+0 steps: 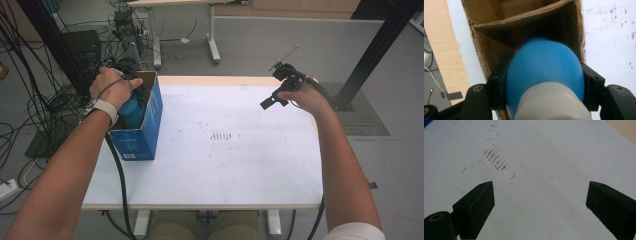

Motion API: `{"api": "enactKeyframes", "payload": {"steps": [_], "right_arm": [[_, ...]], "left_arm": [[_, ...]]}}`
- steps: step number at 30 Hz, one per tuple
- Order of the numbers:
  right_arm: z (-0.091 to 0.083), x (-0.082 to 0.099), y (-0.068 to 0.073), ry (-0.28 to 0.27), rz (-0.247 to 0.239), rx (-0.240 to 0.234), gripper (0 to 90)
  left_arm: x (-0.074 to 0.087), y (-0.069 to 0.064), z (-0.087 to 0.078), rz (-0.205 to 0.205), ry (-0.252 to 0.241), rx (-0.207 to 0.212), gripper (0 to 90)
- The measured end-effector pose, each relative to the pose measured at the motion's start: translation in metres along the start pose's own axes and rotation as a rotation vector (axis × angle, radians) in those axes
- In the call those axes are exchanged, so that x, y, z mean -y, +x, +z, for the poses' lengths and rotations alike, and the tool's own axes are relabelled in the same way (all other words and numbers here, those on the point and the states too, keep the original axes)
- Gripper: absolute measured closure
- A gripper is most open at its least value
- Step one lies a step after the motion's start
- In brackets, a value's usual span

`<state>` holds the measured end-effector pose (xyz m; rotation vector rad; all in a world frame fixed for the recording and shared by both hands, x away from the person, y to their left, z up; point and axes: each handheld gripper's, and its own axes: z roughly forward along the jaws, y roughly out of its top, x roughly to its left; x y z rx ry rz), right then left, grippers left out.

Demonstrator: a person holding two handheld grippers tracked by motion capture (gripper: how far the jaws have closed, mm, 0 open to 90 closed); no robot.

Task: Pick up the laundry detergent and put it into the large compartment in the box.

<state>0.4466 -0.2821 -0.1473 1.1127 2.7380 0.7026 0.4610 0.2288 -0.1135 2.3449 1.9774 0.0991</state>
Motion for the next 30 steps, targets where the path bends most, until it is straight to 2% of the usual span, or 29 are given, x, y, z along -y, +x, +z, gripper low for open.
{"api": "enactKeyframes", "payload": {"steps": [2, 17, 21, 30], "right_arm": [[0.0, 0.0, 0.0, 0.001, 0.003, 0.0, 8.2], [0.0, -0.001, 0.0, 0.006, 0.006, -0.001, 8.3], [0.001, -0.001, 0.0, 0.005, 0.005, -0.001, 8.3], [-0.001, 0.0, 0.001, 0.004, 0.008, 0.002, 8.3]], "left_arm": [[-0.002, 0.0, 0.003, 0.004, 0.015, 0.0, 37.4], [-0.003, 0.002, 0.023, 0.014, 0.034, 0.004, 37.4], [-0.003, 0.006, 0.029, 0.013, 0.043, 0.017, 37.4], [-0.004, 0.008, 0.031, 0.014, 0.043, 0.022, 37.3]]}}
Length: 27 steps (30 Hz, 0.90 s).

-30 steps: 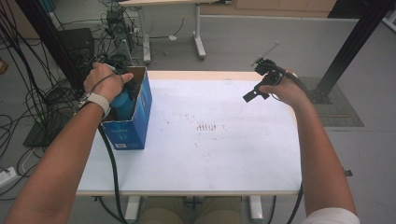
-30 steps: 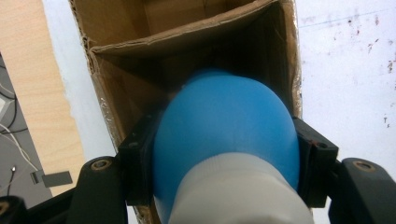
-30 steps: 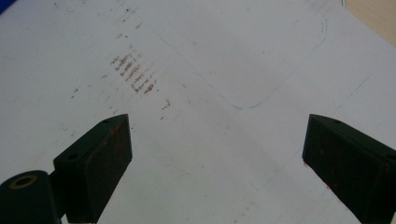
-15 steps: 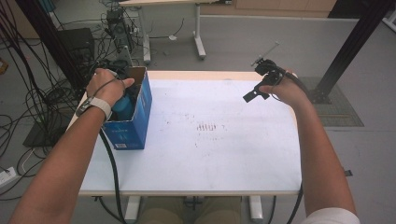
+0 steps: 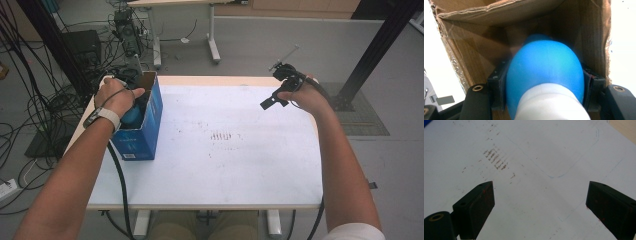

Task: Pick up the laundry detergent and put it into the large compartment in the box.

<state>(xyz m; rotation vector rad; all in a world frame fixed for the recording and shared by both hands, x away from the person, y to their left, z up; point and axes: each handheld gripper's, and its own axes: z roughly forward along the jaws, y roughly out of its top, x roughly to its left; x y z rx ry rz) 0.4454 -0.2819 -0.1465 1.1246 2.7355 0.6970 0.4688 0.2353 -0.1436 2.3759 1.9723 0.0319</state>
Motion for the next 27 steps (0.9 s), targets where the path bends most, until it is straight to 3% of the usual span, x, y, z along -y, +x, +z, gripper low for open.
{"api": "enactKeyframes", "payload": {"steps": [27], "right_arm": [[-0.0016, 0.0024, 0.0, -0.002, 0.0, 0.003, 8.3]], "left_arm": [[-0.0008, 0.0006, 0.0011, 0.0, -0.001, 0.004, 37.2]]}}
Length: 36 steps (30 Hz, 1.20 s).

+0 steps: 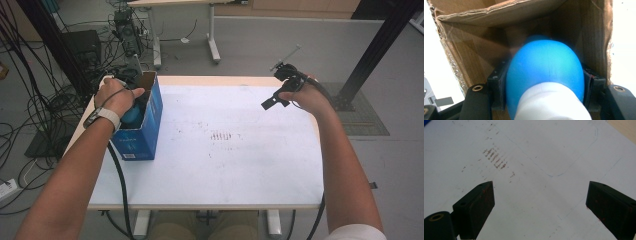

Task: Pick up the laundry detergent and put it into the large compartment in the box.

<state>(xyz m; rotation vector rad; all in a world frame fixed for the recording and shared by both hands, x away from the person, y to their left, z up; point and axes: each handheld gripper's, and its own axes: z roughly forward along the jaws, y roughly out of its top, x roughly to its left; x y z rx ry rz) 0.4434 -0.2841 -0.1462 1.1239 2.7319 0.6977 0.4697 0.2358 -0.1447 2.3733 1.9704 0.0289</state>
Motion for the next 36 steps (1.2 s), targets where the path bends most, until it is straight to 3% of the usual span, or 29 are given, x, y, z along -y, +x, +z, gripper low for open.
{"api": "enactKeyframes", "payload": {"steps": [36], "right_arm": [[-0.0021, 0.0032, -0.0014, -0.003, 0.002, 0.003, 8.3]], "left_arm": [[0.0014, -0.0012, 0.0003, -0.001, -0.006, -0.003, 37.2]]}}
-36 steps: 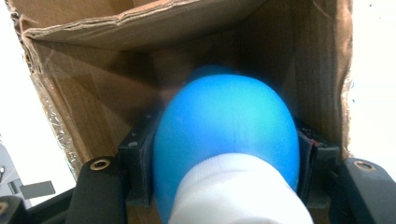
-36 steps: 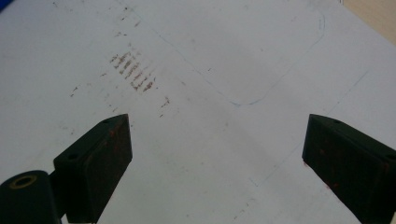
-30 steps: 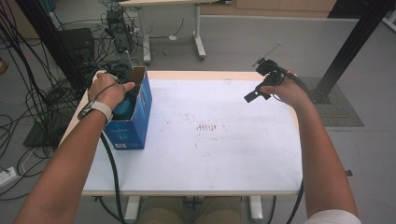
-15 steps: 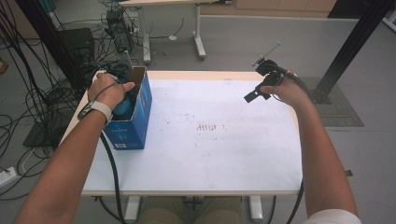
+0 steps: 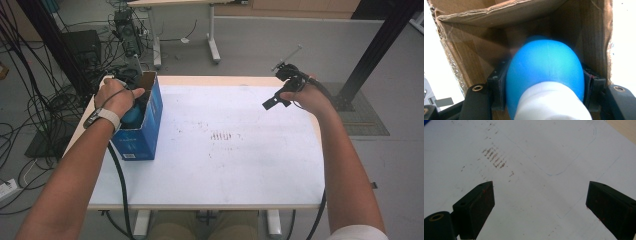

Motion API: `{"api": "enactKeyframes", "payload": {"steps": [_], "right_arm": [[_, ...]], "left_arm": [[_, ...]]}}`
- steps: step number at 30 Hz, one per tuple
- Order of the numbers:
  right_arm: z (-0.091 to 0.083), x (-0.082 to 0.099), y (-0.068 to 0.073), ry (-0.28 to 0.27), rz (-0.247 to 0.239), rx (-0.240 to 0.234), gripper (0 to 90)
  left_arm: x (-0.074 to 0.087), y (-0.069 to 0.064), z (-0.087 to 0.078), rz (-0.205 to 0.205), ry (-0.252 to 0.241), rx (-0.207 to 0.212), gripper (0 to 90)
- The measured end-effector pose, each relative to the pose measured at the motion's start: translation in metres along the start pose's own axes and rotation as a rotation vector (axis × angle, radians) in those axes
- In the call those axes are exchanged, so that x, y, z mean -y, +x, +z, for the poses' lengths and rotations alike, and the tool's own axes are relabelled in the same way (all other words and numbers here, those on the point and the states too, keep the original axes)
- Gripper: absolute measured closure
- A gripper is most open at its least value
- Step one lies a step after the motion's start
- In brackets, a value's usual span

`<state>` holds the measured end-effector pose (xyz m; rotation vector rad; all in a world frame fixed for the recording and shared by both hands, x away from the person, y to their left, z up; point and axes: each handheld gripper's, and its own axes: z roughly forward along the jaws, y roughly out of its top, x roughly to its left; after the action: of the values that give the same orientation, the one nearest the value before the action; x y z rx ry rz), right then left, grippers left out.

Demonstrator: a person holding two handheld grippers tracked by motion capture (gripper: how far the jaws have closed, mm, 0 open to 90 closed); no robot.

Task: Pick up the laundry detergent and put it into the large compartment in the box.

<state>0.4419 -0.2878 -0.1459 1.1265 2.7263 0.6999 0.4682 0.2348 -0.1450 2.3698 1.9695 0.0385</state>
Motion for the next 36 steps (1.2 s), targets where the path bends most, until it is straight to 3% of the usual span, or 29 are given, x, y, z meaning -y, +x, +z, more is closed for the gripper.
{"api": "enactKeyframes", "payload": {"steps": [36], "right_arm": [[0.0008, -0.0005, 0.0012, 0.006, -0.002, 0.004, 8.3]], "left_arm": [[0.0007, 0.0, 0.0005, -0.001, -0.007, 0.0, 37.1]]}}
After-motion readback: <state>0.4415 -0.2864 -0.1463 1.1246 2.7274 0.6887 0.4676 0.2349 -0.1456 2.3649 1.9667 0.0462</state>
